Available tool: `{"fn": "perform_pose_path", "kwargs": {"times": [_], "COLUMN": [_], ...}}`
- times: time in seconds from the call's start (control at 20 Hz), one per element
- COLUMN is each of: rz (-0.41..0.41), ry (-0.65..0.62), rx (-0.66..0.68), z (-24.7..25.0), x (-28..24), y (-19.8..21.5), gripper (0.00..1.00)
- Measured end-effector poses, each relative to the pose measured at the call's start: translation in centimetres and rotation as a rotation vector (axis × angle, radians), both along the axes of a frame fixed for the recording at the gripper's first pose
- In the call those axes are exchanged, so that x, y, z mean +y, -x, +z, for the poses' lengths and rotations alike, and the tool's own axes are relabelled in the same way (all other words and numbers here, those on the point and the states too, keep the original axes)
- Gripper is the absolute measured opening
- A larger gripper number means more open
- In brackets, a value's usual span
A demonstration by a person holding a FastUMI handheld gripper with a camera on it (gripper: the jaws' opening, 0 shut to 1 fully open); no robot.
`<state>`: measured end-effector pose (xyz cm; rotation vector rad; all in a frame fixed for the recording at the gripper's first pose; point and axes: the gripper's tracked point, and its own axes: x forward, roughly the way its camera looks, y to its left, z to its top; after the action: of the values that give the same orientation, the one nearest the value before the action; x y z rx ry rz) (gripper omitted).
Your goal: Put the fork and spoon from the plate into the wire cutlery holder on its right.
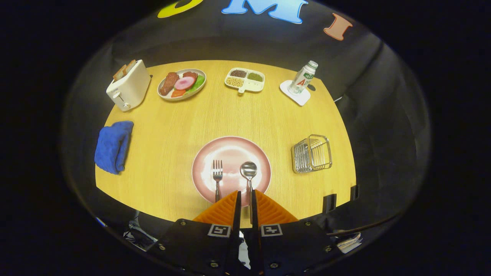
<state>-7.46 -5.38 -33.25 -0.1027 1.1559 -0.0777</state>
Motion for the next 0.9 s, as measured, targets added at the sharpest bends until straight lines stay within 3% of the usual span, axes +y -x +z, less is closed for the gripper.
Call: {"fn": "perform_pose_path", "kwargs": {"times": [0.25, 0.9], "rz": [-0.006, -0.017], "ry": [0.019, 0.014], "rx": [0.125, 0.258], "z": [-4.0, -9.4], "x": [-1.2, -2.6], "y": [2.1, 4.6], "gripper": [0.15, 0.16]}}
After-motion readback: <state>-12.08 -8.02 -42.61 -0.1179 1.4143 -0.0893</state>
